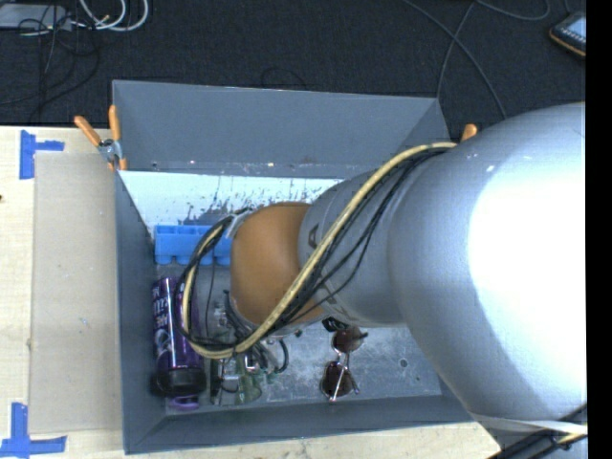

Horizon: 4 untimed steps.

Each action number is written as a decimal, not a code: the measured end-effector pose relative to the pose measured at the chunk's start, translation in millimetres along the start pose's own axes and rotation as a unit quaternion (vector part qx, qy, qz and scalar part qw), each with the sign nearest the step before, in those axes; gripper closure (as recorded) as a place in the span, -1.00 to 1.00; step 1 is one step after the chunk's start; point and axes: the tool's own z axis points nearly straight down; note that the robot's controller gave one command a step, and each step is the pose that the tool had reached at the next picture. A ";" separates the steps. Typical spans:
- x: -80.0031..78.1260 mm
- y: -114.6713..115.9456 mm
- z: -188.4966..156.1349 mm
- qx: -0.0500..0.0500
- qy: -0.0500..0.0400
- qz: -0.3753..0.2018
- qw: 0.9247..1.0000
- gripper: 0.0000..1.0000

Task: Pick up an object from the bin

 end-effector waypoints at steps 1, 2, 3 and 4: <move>-0.2 8.3 5.1 0.006 0.000 -0.143 0.990 -1.00; -2.9 7.2 -26.6 0.002 0.002 -0.192 0.981 -1.00; -5.6 3.0 -56.4 0.004 0.001 -0.035 0.999 -1.00; 4.3 -4.7 -21.6 0.002 -0.001 -0.180 0.984 -1.00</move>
Offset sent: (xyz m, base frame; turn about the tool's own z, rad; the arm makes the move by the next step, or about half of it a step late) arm 0.0121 0.0015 0.0822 -0.0331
